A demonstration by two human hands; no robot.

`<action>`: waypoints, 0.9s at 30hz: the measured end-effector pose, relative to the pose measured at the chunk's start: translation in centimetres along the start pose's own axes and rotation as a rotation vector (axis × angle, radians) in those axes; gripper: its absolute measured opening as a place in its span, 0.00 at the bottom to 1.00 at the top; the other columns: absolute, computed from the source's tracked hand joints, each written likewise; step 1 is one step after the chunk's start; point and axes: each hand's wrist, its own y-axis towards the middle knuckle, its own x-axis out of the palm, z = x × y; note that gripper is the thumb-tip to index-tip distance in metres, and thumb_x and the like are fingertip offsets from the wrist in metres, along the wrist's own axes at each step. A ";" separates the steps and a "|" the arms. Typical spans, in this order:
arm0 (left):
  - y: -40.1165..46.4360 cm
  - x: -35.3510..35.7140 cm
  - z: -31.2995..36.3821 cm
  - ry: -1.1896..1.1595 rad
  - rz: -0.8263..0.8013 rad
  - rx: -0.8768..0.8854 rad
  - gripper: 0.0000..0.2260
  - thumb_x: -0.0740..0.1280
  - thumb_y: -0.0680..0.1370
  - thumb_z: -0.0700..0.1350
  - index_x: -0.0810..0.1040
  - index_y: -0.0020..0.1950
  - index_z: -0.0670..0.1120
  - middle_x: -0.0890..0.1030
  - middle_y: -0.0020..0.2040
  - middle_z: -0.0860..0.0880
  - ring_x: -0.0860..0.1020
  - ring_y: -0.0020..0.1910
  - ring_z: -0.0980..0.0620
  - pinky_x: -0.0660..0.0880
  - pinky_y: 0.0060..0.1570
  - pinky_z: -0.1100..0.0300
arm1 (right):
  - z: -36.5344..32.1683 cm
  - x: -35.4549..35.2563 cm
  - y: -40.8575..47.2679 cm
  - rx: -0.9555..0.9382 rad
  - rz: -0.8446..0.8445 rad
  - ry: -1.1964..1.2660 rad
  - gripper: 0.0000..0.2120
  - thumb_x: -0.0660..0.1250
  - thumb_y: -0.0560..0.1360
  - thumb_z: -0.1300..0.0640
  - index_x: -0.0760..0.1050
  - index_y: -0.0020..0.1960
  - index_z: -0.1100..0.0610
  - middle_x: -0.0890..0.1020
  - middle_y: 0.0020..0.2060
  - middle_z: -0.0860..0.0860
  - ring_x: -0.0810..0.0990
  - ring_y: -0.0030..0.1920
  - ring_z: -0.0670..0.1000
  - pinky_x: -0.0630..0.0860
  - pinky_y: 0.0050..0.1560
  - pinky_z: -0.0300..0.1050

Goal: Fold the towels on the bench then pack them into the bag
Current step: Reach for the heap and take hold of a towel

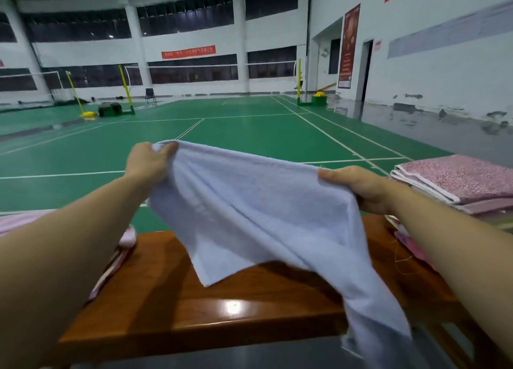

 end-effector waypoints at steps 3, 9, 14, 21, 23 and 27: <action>1.0 -2.2 -2.5 0.063 0.058 -0.061 0.23 0.67 0.81 0.54 0.78 0.50 0.31 0.78 0.48 0.31 0.76 0.46 0.37 0.66 0.44 0.52 | -0.4 -0.2 0.3 -0.011 0.071 -0.092 0.40 0.84 0.55 0.37 0.83 0.53 0.67 0.86 0.50 0.63 0.85 0.45 0.59 0.83 0.48 0.52; 1.6 -5.6 -6.8 0.121 0.148 -0.190 0.25 0.66 0.82 0.54 0.76 0.59 0.29 0.78 0.60 0.29 0.77 0.58 0.30 0.72 0.55 0.45 | -1.4 0.6 1.2 -0.026 0.127 -0.255 0.22 0.75 0.71 0.45 0.83 0.50 0.64 0.87 0.45 0.61 0.85 0.40 0.57 0.81 0.47 0.51; 1.4 -8.1 -9.1 0.096 0.201 -0.260 0.24 0.67 0.82 0.51 0.75 0.61 0.28 0.77 0.59 0.28 0.77 0.57 0.30 0.72 0.53 0.44 | -1.3 0.6 1.4 0.028 0.150 -0.255 0.25 0.77 0.67 0.41 0.83 0.48 0.64 0.86 0.44 0.62 0.84 0.40 0.59 0.81 0.46 0.51; 0.5 -9.7 -10.5 0.205 0.059 -0.214 0.30 0.63 0.82 0.60 0.76 0.62 0.31 0.77 0.62 0.29 0.76 0.59 0.31 0.72 0.56 0.45 | -0.7 0.0 2.7 -0.048 0.440 -0.591 0.28 0.72 0.65 0.30 0.64 0.33 0.53 0.68 0.31 0.53 0.69 0.34 0.53 0.61 0.36 0.48; 0.2 -9.3 -10.3 0.215 -0.006 -0.223 0.35 0.60 0.82 0.63 0.73 0.67 0.31 0.74 0.67 0.29 0.74 0.64 0.31 0.71 0.62 0.44 | -0.9 0.3 3.4 -0.055 0.453 -0.629 0.28 0.69 0.71 0.32 0.66 0.36 0.56 0.71 0.34 0.55 0.71 0.36 0.55 0.62 0.38 0.49; 0.4 -9.0 -10.8 0.246 -0.088 -0.196 0.29 0.57 0.84 0.59 0.74 0.66 0.32 0.74 0.67 0.31 0.73 0.65 0.32 0.69 0.65 0.45 | -0.8 0.4 4.3 -0.033 0.331 -0.939 0.24 0.65 0.79 0.38 0.72 0.40 0.59 0.77 0.40 0.56 0.73 0.38 0.54 0.67 0.39 0.48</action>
